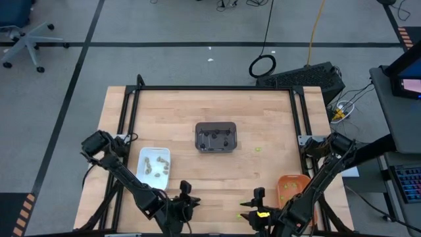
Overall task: Sort Halloween decoration
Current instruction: Put the white skull toy into the white bin
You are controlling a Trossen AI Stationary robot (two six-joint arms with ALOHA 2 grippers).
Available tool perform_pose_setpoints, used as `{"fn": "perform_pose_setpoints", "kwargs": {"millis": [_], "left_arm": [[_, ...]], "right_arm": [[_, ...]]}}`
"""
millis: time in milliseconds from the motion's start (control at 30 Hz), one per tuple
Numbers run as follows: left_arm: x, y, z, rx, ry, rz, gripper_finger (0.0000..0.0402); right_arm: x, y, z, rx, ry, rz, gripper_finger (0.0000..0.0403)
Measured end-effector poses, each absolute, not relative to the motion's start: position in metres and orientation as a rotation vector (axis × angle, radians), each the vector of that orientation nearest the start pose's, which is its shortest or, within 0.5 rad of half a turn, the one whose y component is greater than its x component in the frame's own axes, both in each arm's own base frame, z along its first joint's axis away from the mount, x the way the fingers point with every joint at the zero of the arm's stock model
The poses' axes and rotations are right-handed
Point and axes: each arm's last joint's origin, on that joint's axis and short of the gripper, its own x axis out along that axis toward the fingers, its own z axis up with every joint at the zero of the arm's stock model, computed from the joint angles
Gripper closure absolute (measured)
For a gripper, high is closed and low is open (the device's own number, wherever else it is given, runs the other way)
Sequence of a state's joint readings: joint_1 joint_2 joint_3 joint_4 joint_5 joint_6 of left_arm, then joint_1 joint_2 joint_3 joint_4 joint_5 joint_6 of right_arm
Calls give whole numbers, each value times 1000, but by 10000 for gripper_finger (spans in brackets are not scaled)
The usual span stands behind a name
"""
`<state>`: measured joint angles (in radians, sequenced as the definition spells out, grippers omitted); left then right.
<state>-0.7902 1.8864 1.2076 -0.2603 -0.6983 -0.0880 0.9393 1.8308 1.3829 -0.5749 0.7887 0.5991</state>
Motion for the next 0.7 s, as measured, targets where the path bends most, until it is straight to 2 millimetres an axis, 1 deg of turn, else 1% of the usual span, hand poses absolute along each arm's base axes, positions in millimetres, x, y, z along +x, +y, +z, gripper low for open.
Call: {"fn": "perform_pose_setpoints", "kwargs": {"millis": [233,333,433,567,700], "left_arm": [[271,-257,192,892,690,-167,380],[264,-256,198,1034,684,-186,380],[261,-255,205,1140,662,-196,380],[259,-257,208,1276,645,-206,380],[258,-256,209,1322,639,-172,380]], "right_arm": [[245,293,231,-205,657,-66,236],[245,293,231,-206,657,-65,236],[245,293,231,-207,658,-64,236],[245,293,231,-207,658,-64,236],[245,293,231,-208,658,-64,236]]}}
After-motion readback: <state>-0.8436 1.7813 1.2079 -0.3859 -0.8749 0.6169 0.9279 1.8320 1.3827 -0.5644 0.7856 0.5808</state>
